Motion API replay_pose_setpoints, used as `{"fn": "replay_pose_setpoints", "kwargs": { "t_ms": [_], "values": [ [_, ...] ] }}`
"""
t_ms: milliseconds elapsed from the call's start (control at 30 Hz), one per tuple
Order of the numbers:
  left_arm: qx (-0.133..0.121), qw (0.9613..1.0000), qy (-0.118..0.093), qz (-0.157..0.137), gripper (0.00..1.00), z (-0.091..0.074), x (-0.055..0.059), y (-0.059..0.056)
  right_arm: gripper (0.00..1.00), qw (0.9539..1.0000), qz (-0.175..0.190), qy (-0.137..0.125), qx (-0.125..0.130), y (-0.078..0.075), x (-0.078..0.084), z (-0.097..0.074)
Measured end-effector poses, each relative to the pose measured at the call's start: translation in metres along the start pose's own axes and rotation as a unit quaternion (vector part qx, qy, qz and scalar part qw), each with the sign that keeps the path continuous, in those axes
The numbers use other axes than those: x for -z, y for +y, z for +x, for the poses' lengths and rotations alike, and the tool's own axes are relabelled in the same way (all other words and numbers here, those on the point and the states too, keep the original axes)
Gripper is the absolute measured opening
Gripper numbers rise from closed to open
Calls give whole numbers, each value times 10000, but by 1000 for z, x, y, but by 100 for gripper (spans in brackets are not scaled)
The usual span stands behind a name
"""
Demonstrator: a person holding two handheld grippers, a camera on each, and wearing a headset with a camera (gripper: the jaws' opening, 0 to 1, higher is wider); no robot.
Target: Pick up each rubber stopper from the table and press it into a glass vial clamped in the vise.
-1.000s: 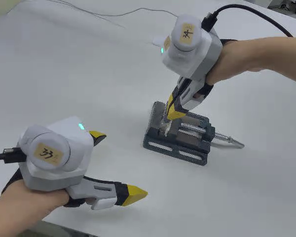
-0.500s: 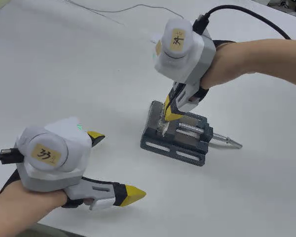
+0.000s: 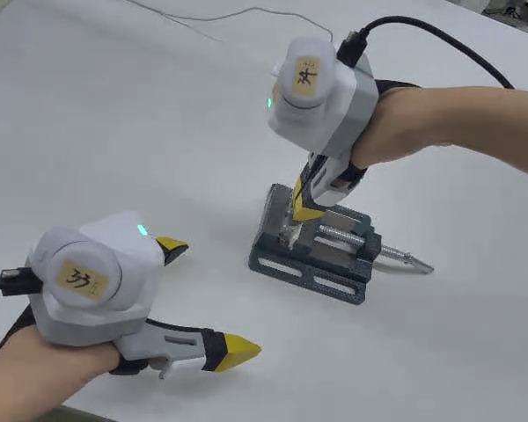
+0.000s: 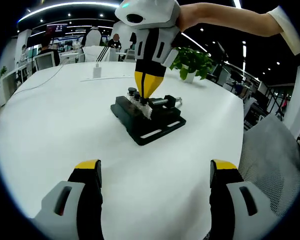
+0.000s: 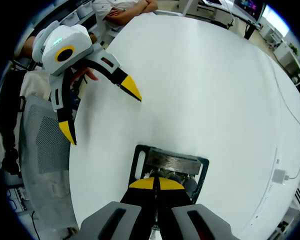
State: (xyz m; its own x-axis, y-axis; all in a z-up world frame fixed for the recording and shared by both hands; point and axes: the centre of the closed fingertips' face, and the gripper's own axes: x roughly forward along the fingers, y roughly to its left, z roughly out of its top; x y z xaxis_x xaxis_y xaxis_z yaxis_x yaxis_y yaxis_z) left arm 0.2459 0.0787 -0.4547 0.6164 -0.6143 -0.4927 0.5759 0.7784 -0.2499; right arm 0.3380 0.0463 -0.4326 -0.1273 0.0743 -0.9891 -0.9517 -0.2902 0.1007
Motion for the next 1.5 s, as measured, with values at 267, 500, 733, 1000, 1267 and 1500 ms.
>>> {"fn": "replay_pose_setpoints", "kwargs": {
  "t_ms": [267,500,733,1000,1267,1500],
  "values": [
    [-56,10000,3,-18,88,-1,0,2,0,9998,170,60,-55,1,2,0],
    [-53,10000,-23,59,88,0,-8,0,0,9999,133,-62,14,0,4,0],
    [-38,9998,12,207,88,-3,-14,-2,0,9997,140,-116,171,4,4,-2],
    [-39,9990,-25,455,88,-9,-31,-3,0,9998,95,11,178,2,4,-2],
    [-88,9984,-98,556,88,-14,-37,-4,0,9996,62,-95,266,3,6,-3],
    [-102,9985,-84,538,88,-15,-33,-6,0,9978,179,-378,519,6,6,-2]
  ]
}}
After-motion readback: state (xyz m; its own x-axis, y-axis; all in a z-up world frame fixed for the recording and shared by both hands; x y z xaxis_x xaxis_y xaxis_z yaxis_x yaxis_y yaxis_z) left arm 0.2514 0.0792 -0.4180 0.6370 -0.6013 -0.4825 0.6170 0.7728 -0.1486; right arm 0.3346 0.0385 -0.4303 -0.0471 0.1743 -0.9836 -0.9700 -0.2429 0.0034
